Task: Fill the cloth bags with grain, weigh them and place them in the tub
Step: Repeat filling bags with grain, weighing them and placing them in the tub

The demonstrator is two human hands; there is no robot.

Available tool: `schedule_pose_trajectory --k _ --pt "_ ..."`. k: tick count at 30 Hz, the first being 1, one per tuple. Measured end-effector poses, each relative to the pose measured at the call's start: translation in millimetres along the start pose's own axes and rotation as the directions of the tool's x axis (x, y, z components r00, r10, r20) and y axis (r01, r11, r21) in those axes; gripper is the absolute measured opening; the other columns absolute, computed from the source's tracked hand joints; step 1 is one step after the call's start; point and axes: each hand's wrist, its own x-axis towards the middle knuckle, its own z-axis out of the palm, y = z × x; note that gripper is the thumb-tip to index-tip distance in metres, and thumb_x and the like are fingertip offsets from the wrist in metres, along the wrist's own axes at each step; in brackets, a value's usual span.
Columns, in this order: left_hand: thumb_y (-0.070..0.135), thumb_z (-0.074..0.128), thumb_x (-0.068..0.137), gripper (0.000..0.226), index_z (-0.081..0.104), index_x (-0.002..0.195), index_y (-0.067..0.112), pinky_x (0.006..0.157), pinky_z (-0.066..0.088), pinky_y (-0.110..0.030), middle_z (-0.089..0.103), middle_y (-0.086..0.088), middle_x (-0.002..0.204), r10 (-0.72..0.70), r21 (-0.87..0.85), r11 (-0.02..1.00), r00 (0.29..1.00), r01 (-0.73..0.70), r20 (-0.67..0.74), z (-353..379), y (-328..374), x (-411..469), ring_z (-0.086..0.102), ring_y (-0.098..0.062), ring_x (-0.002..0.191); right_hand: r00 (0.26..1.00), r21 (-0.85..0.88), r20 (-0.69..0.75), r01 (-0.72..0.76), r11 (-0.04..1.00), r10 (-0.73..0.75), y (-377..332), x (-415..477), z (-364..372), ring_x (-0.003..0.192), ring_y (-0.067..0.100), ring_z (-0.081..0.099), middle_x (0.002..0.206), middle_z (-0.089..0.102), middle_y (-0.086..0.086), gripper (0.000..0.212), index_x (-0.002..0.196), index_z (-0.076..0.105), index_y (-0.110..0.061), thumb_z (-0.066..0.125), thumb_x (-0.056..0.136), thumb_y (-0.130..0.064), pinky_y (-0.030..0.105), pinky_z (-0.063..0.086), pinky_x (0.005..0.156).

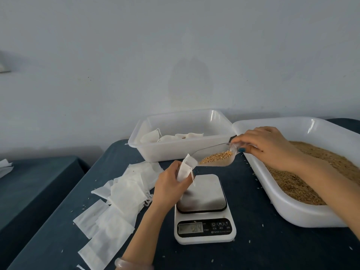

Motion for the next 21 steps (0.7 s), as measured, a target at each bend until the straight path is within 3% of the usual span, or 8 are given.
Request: schedule_pose_trajectory --k 6,10,12,16,21 --pt "0.056 0.064 0.077 0.026 0.047 0.088 0.039 0.067 0.056 -0.035 0.062 0.019 0.082 0.047 0.108 0.993 0.999 -0.046 -0.003 2 0 0 0.06 -0.004 0.077 0.999 -0.133 -0.003 0.037 0.99 -0.037 -4 -2 -5 0.11 0.004 0.048 0.099 0.046 -0.03 0.031 0.126 0.055 -0.047 0.042 0.1 -0.039 0.035 0.016 0.113" --pt "0.055 0.065 0.078 0.032 0.043 0.095 0.04 0.059 0.046 -0.023 0.06 0.02 0.084 0.111 0.179 0.978 0.994 -0.112 0.014 3 0 -2 0.059 -0.003 0.077 0.996 -0.222 -0.02 0.08 0.972 -0.087 -15 1 -10 0.109 0.007 0.05 0.099 0.052 -0.024 0.038 0.123 0.057 -0.046 0.032 0.094 -0.043 0.038 0.015 0.113" --pt "0.053 0.066 0.078 0.034 0.041 0.098 0.039 0.059 0.045 -0.024 0.061 0.017 0.087 0.133 0.19 0.973 0.991 -0.133 0.011 3 1 -2 0.06 -0.006 0.078 0.991 -0.241 -0.048 0.111 0.964 -0.126 -22 3 -14 0.107 0.01 0.053 0.097 0.055 -0.021 0.04 0.121 0.06 -0.044 0.032 0.092 -0.044 0.041 0.016 0.113" --pt "0.052 0.069 0.078 0.041 0.04 0.104 0.04 0.066 0.051 -0.029 0.063 0.016 0.093 0.156 0.154 0.975 0.987 -0.158 0.022 3 3 -3 0.062 -0.01 0.081 0.961 -0.33 -0.119 0.199 0.923 -0.249 -31 5 -24 0.094 0.018 0.06 0.091 0.063 -0.011 0.032 0.114 0.069 -0.034 0.047 0.091 -0.039 0.051 0.025 0.11" --pt "0.06 0.062 0.072 0.044 0.043 0.108 0.041 0.069 0.056 -0.03 0.065 0.018 0.097 0.15 -0.033 0.988 0.987 -0.148 0.065 3 8 -6 0.063 -0.002 0.084 0.928 -0.415 -0.155 0.25 0.875 -0.339 -38 9 -34 0.086 0.022 0.062 0.086 0.064 -0.006 0.024 0.108 0.072 -0.029 0.073 0.085 -0.024 0.055 0.029 0.108"
